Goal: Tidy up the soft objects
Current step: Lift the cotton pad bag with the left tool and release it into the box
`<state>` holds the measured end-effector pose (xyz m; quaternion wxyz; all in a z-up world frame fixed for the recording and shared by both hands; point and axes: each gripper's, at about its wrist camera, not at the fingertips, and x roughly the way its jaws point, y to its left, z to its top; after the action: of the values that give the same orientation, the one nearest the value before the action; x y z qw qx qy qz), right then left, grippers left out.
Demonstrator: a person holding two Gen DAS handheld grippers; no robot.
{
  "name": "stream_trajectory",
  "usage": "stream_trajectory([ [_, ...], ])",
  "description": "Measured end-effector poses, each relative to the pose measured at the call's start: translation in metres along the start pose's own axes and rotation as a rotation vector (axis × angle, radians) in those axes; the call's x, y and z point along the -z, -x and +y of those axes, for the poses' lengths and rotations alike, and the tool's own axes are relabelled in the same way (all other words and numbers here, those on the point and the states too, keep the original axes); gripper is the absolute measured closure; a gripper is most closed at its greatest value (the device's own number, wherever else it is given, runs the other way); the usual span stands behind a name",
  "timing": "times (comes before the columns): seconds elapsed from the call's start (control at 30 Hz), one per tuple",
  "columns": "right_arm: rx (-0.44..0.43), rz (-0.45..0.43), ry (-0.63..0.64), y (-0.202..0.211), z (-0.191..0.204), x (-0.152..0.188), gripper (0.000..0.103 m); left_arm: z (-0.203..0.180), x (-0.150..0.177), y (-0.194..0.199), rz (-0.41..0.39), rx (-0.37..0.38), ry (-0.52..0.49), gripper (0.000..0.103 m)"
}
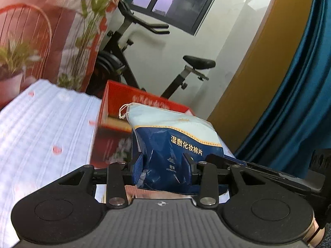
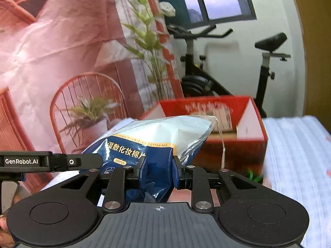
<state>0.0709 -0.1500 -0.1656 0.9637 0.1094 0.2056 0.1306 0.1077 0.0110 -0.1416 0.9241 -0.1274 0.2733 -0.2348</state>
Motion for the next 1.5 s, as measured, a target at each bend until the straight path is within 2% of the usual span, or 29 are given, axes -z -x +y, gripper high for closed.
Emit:
stream_trajectory([
  [0.17, -0.023, -0.029, 0.034, -0.016, -0.005, -0.046, 0.079, 0.004, -0.033, -0.031, -0.007, -0.023, -0.026, 0.062],
  [0.33, 0.003, -0.045, 0.122, -0.052, -0.013, -0.087, 0.079, 0.012, -0.065, -0.066, 0.005, -0.029, -0.028, 0.062],
  [0.5, 0.013, -0.026, 0.101, -0.101, -0.035, -0.108, 0.078, 0.025, -0.089, -0.116, 0.082, -0.053, -0.064, 0.062],
  [0.63, 0.006, 0.013, 0.078, -0.142, -0.056, -0.112, 0.078, 0.035, -0.096, -0.150, 0.156, -0.079, -0.058, 0.062],
  [0.77, 0.025, 0.100, 0.052, -0.176, -0.074, -0.107, 0.079, 0.039, -0.093, -0.178, 0.242, -0.120, -0.092, 0.062],
  [0.93, 0.050, 0.204, 0.035, -0.205, -0.084, -0.095, 0.079, 0.044, -0.085, -0.195, 0.322, -0.143, -0.110, 0.061],
  [1.03, 0.061, 0.258, 0.007, -0.216, -0.088, -0.087, 0.079, 0.047, -0.084, -0.200, 0.345, -0.151, -0.111, 0.061],
  [1.27, 0.070, 0.312, -0.045, -0.228, -0.096, -0.077, 0.080, 0.041, -0.078, -0.199, 0.374, -0.159, -0.150, 0.061],
  [1.4, 0.093, 0.363, -0.071, -0.231, -0.099, -0.070, 0.079, 0.039, -0.080, -0.197, 0.364, -0.182, -0.162, 0.061],
  [1.5, 0.135, 0.392, -0.045, -0.231, -0.095, -0.066, 0.079, 0.036, -0.083, -0.191, 0.348, -0.191, -0.175, 0.061],
])
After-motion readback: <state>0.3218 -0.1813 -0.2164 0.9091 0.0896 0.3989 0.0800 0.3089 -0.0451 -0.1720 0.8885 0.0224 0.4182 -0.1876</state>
